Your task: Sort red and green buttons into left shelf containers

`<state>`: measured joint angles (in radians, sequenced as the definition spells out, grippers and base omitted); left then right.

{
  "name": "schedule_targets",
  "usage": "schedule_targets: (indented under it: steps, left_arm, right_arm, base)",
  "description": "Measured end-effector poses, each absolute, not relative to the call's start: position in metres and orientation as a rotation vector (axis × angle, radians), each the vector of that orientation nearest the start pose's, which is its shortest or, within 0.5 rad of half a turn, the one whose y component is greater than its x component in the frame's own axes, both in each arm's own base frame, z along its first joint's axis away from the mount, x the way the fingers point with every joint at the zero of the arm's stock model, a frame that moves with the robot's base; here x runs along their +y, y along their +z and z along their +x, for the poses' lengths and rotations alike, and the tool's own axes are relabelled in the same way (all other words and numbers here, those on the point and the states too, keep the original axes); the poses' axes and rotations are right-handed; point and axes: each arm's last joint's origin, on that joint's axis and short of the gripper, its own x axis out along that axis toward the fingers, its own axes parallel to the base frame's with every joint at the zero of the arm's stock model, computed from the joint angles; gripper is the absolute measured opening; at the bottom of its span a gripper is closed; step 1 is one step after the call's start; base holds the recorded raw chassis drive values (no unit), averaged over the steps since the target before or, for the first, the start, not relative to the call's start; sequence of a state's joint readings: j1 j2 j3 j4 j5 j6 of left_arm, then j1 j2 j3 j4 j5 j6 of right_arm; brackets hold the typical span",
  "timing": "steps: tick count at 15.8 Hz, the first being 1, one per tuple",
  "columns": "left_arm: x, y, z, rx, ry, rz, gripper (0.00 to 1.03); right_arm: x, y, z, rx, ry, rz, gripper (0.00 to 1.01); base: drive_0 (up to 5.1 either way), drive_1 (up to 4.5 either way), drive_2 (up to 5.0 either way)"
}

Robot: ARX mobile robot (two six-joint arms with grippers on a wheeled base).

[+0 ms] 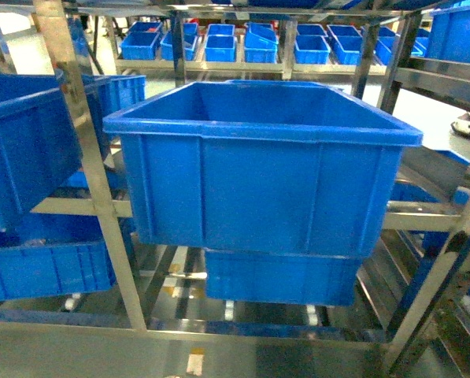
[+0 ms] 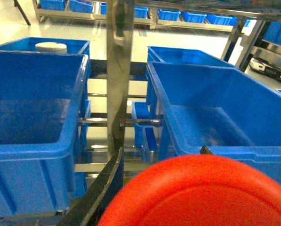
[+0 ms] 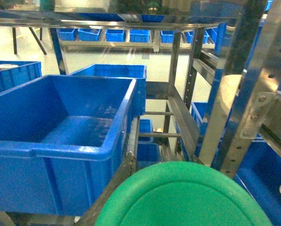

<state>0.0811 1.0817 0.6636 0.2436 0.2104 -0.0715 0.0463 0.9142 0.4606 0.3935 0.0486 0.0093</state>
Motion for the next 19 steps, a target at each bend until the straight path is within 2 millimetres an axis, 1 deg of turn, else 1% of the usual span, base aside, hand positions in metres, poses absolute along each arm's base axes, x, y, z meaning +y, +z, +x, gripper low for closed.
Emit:
schedule_targets:
  steps: [15,17,19]
  left_arm:
    - [0.0131,0.2756,0.2386,0.173,-0.124,-0.096,0.43]
    - [0.0153,0.2725,0.2399,0.191,-0.108,-0.099,0.43]
    - [0.0144,0.2747,0.2390,0.177,-0.116,-0.097,0.43]
  right_arm:
    - [0.0079,0.2541,0.2013,0.055,-0.003,0.006,0.26]
    - [0.0096,0.2519,0.2024,0.071,0.012,0.005,0.26]
    - [0.0092,0.2524,0.2024,0.065,0.006,0.005,0.26]
  base:
    - [-4.2,4.47,-0.1]
    - [-4.2,4.42,-0.1]
    - [-4.2,4.42,-0.1]
